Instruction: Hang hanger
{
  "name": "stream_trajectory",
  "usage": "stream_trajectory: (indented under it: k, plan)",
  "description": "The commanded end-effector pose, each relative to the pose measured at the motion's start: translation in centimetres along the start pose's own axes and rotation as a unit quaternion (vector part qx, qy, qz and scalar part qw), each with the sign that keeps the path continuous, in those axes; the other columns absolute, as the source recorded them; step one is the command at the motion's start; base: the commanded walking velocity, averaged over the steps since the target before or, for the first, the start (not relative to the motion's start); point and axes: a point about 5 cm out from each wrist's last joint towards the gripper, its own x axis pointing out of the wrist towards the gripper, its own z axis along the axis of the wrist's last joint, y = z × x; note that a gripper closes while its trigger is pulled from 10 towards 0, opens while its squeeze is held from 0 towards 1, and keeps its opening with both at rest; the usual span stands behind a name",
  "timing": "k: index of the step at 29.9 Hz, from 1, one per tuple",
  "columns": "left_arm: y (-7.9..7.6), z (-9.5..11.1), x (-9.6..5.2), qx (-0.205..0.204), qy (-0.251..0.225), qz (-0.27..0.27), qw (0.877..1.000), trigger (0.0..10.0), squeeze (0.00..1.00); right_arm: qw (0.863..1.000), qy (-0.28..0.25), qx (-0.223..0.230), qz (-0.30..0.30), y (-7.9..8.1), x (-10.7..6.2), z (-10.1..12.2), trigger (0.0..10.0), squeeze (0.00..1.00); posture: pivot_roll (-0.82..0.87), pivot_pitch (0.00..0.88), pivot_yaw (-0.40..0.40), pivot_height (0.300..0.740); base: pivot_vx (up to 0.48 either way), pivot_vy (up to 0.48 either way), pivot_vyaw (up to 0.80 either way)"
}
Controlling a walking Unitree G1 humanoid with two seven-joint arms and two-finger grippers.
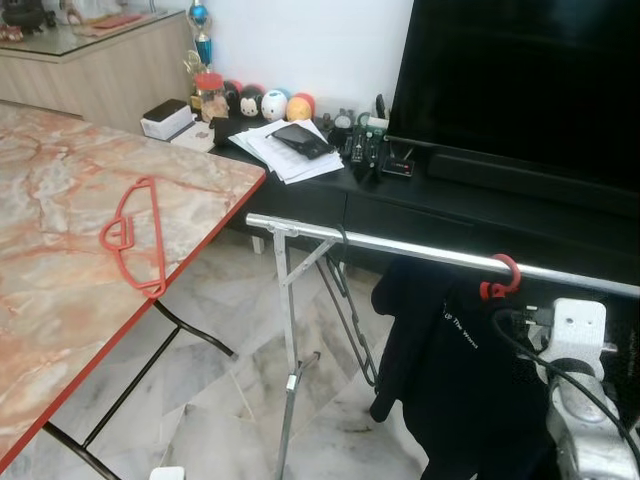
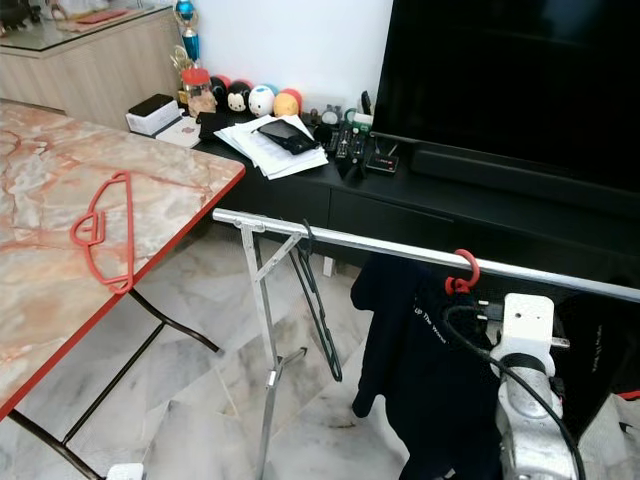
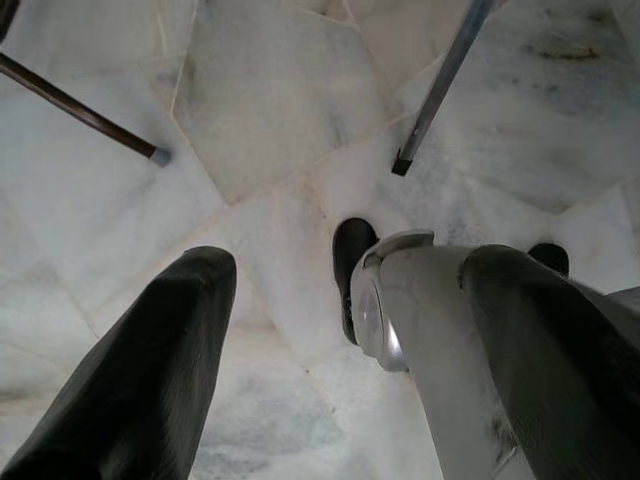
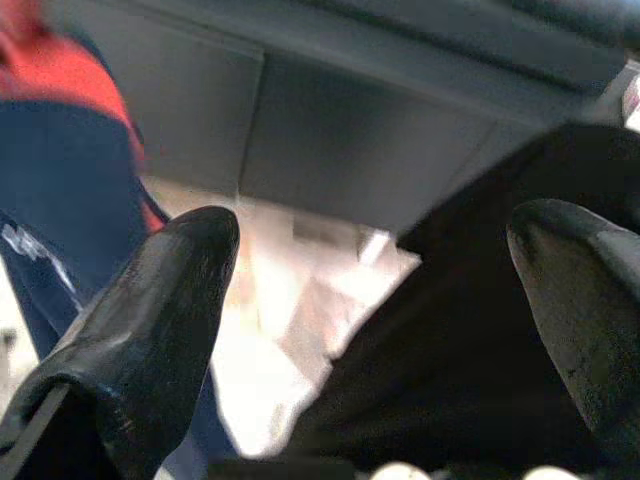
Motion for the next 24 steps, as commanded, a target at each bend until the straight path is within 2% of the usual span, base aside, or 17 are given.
stream_trajectory:
  k: [1, 4, 5, 7, 8, 9, 13, 18, 20, 24]
  plan:
    - [0.1, -0.2, 0.0, 0.007, 0.009, 0.002, 1.000, 10.0, 0.00, 0.999, 0.020, -0.011, 0.027, 0.4, 0.4, -0.1, 10.0, 0.00, -0.06, 0.000, -0.027, 0.740, 0.000, 0.000, 0.00]
    - [0.2, -0.1, 0.0, 0.005, 0.009, 0.004, 1.000, 10.0, 0.00, 0.998, 0.036, -0.019, 0.054, 0.5, 1.0, -0.2, 10.0, 0.00, -0.06, 0.000, -0.027, 0.740, 0.000, 0.000, 0.00]
    - [0.3, 0.1, 0.0, 0.005, 0.009, 0.005, 1.000, 10.0, 0.00, 0.996, 0.040, -0.022, 0.082, 0.9, 1.3, -0.1, 10.0, 0.00, -0.06, 0.000, -0.027, 0.740, 0.000, 0.000, 0.00]
    - [0.4, 0.1, 0.0, 0.005, 0.009, 0.006, 1.000, 10.0, 0.00, 0.995, 0.041, -0.024, 0.091, 1.1, 1.3, 0.0, 10.0, 0.00, -0.06, 0.000, -0.027, 0.740, 0.000, 0.000, 0.00]
    - [1.0, 0.3, 0.0, 0.003, 0.009, 0.010, 1.000, 10.0, 0.00, 0.988, 0.029, -0.026, 0.151, 2.4, 1.4, 0.5, 10.0, 0.00, -0.06, 0.000, -0.027, 0.740, 0.000, 0.000, 0.00]
    - [1.2, 0.4, 0.0, 0.002, 0.009, 0.012, 1.000, 10.0, 0.00, 0.985, 0.025, -0.029, 0.171, 2.9, 1.4, 0.6, 10.0, 0.00, -0.06, 0.000, -0.027, 0.740, 0.000, 0.000, 0.00]
    - [2.5, 0.8, -0.2, -0.002, 0.007, 0.021, 1.000, 10.0, 0.00, 0.979, 0.018, -0.026, 0.201, 3.5, 1.9, 1.3, 10.0, 0.00, -0.05, 0.000, -0.030, 0.740, 0.000, 0.000, 0.00]
    - [3.0, 0.8, -0.3, -0.003, 0.006, 0.025, 1.000, 10.0, 0.00, 0.978, 0.016, -0.036, 0.207, 3.4, 2.2, 1.6, 10.0, 0.00, -0.04, 0.000, -0.032, 0.740, 0.000, 0.000, 0.00]
    - [3.1, 0.9, -0.3, -0.004, 0.003, 0.025, 1.000, 10.0, 0.00, 0.983, 0.005, -0.033, 0.179, 2.6, 2.6, 2.2, 10.0, 0.00, -0.04, 0.000, -0.031, 0.740, 0.000, 0.000, 0.00]
    - [2.1, 1.4, 0.1, -0.002, -0.004, 0.017, 1.000, 10.0, 0.00, 0.989, -0.003, -0.025, 0.144, 1.6, 2.9, 2.6, 10.0, 0.00, -0.05, 0.000, -0.029, 0.740, 0.000, 0.000, 0.00]
